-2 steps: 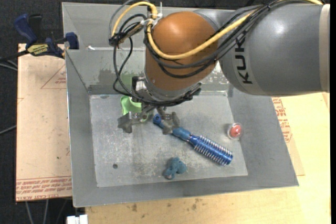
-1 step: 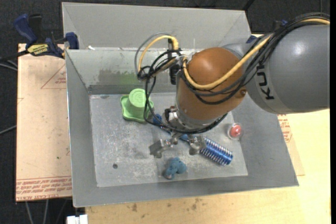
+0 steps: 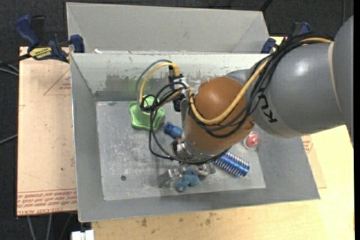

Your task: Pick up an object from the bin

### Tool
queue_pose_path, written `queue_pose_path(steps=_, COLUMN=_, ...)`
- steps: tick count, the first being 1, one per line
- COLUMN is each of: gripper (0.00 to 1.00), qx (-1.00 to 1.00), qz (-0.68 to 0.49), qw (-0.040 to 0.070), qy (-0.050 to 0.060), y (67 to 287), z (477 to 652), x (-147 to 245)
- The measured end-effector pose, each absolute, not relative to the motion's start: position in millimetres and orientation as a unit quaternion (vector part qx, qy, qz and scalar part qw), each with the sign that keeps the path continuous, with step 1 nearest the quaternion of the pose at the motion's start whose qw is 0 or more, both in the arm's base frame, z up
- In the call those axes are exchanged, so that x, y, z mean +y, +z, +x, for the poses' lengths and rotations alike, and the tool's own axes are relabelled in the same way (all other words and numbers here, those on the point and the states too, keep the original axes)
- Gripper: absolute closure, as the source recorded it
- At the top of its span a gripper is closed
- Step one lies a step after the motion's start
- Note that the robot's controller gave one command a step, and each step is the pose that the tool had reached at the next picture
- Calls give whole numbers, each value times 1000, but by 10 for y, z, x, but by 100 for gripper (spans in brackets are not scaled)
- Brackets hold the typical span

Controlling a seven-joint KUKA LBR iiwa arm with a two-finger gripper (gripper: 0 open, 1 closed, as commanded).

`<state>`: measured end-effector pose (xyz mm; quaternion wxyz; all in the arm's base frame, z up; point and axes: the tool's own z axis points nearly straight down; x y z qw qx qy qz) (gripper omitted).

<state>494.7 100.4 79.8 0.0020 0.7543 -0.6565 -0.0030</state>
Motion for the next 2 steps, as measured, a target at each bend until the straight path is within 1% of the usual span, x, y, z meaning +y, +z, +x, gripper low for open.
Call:
queue_pose_path(steps=1, gripper=100, qx=-657, qz=754, qw=0, qy=-1, y=822, z=4966, x=1007)
queue_pose_path(steps=2, gripper=100, qx=-652, qz=758, qw=-6, qy=3, y=2273, z=5601, x=1035)
